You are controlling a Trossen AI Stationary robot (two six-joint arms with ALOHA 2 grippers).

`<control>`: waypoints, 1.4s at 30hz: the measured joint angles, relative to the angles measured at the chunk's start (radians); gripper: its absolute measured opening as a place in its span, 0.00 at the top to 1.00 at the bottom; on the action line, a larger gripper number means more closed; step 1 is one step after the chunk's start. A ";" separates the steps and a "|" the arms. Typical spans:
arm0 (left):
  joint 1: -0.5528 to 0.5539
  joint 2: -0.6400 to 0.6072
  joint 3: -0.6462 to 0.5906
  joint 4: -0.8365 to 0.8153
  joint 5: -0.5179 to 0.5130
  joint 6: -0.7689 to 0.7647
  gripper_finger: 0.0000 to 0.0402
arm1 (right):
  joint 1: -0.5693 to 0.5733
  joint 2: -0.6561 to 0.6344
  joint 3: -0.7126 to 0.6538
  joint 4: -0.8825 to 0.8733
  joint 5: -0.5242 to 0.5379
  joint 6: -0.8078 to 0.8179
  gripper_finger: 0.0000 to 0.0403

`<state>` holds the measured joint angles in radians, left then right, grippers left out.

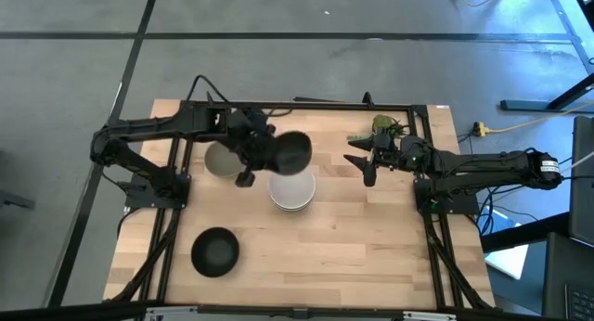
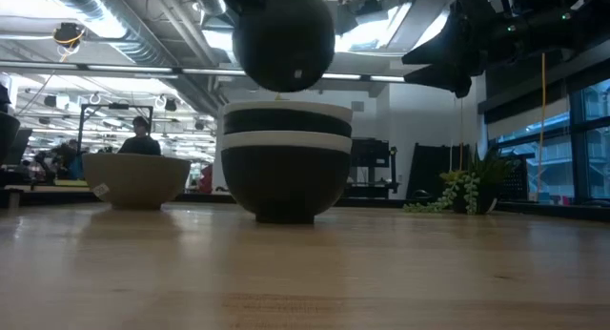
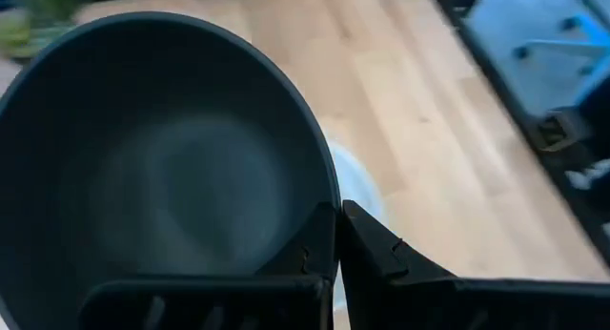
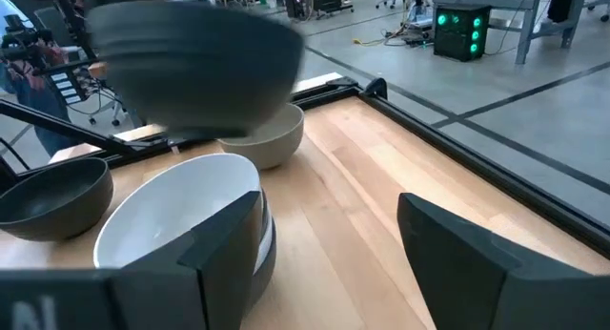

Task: Nest bowls inside each other
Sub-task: Stack the black bowl on top of the white bowl

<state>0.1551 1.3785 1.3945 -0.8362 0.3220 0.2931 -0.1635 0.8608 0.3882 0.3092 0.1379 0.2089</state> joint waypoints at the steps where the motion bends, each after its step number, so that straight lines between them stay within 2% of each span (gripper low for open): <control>1: -0.011 0.000 0.000 -0.005 0.014 -0.007 1.00 | 0.000 0.000 0.000 0.000 0.000 0.000 0.38; 5: -0.062 0.001 0.000 -0.029 0.042 -0.046 1.00 | 0.000 0.000 0.000 0.000 0.000 0.012 0.38; 12: -0.168 0.003 0.000 -0.046 -0.029 -0.055 1.00 | 0.000 0.000 0.000 0.000 -0.007 0.060 0.38; 18: -0.223 0.040 0.000 -0.034 -0.172 -0.100 1.00 | 0.000 0.000 0.000 0.000 -0.009 0.061 0.38; 23: -0.238 0.132 -0.001 -0.023 -0.254 -0.141 1.00 | 0.000 0.000 0.000 0.000 -0.033 0.048 0.38; 31: -0.238 0.275 -0.001 0.039 -0.260 -0.181 1.00 | 0.000 0.000 0.000 -0.001 -0.131 0.049 0.38; 42: -0.237 0.277 -0.001 0.092 -0.268 -0.187 0.91 | 0.000 0.000 0.000 -0.006 -0.141 0.047 0.38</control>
<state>-0.0814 1.6558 1.3937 -0.7443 0.0539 0.1066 -0.1635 0.8604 0.3882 0.3031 -0.0028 0.2562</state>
